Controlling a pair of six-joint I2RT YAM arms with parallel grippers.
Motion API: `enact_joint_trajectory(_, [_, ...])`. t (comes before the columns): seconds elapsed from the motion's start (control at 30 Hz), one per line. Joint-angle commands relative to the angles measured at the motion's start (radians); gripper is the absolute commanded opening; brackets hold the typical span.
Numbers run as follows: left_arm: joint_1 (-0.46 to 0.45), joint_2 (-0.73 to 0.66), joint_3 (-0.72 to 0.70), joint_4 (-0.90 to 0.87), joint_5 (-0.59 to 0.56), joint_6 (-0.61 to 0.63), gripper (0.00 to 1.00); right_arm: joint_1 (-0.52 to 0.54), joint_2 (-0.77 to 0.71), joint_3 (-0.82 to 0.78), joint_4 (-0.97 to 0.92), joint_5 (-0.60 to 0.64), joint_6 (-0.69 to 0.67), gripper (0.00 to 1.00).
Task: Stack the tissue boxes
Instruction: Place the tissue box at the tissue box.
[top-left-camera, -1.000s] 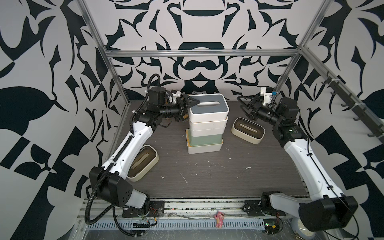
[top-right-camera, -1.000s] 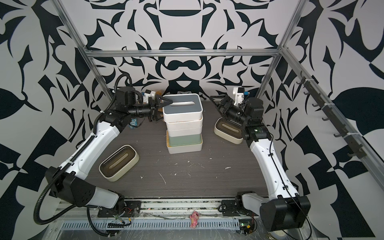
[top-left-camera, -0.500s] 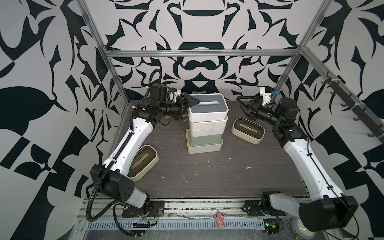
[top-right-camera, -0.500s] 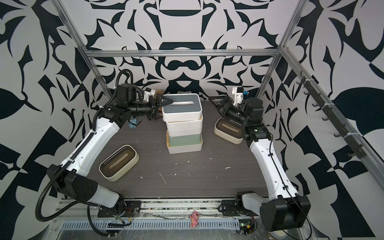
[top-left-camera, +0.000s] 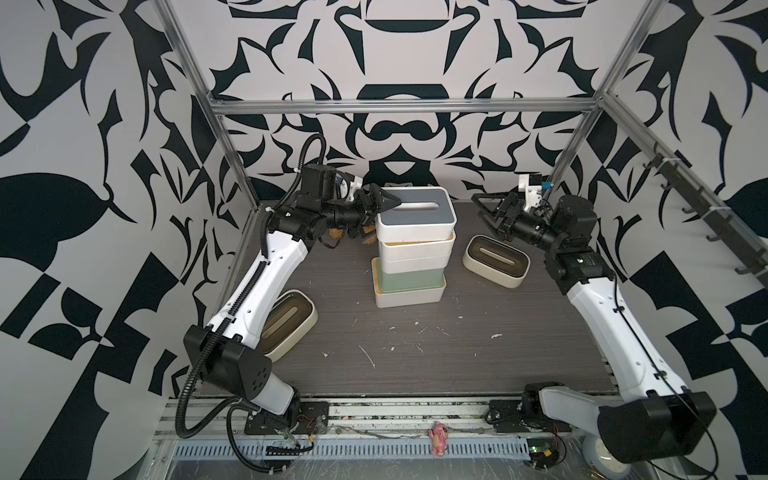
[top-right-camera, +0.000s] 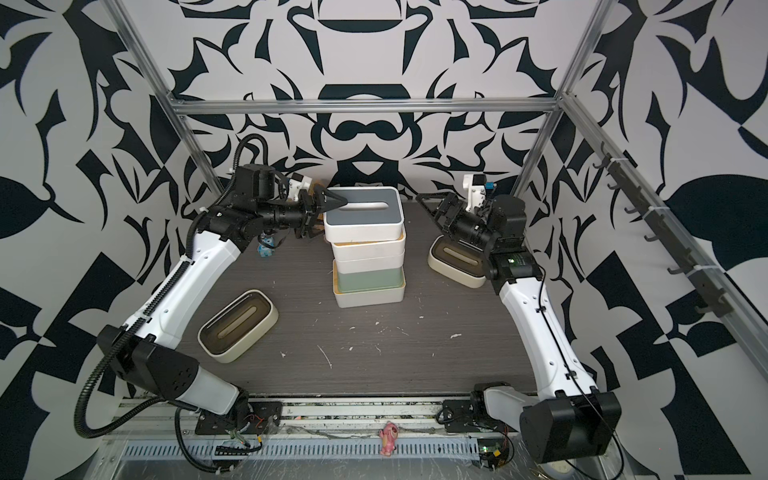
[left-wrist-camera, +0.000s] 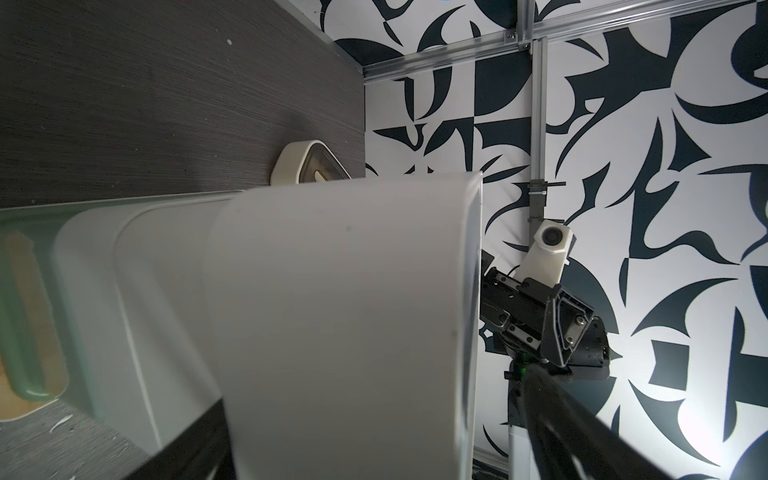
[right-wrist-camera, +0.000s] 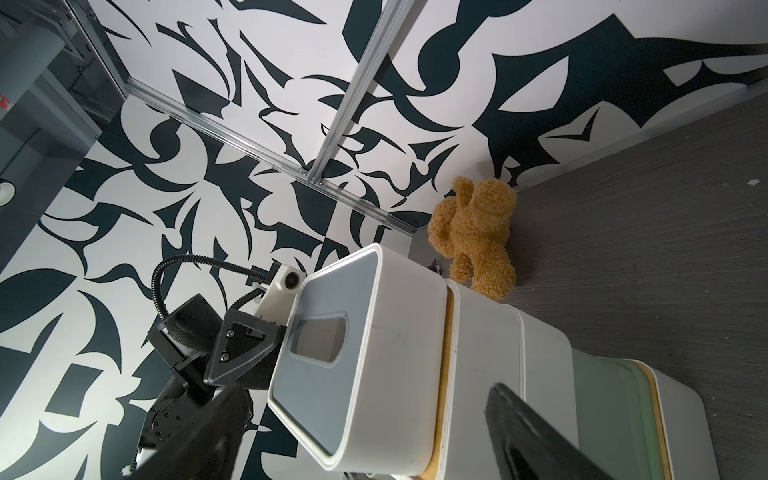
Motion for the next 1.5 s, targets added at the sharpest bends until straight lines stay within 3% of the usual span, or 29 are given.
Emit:
enact_joint_trajectory(0.0, [0.003,0.018,0.029,-0.090,-0.049,0.048,0.96,0.003,-0.013,0.016,0.043,-0.016,-0.023,0.93])
enact_joint_trajectory(1.13, [0.002,0.044,0.087,-0.178,-0.111,0.109,0.98,0.014,0.007,0.044,0.031,-0.023,-0.042,0.93])
enact_joint_trajectory(1.47, [0.006,0.015,0.183,-0.286,-0.204,0.226,0.99,0.059,0.017,0.116,-0.058,-0.009,-0.119,0.93])
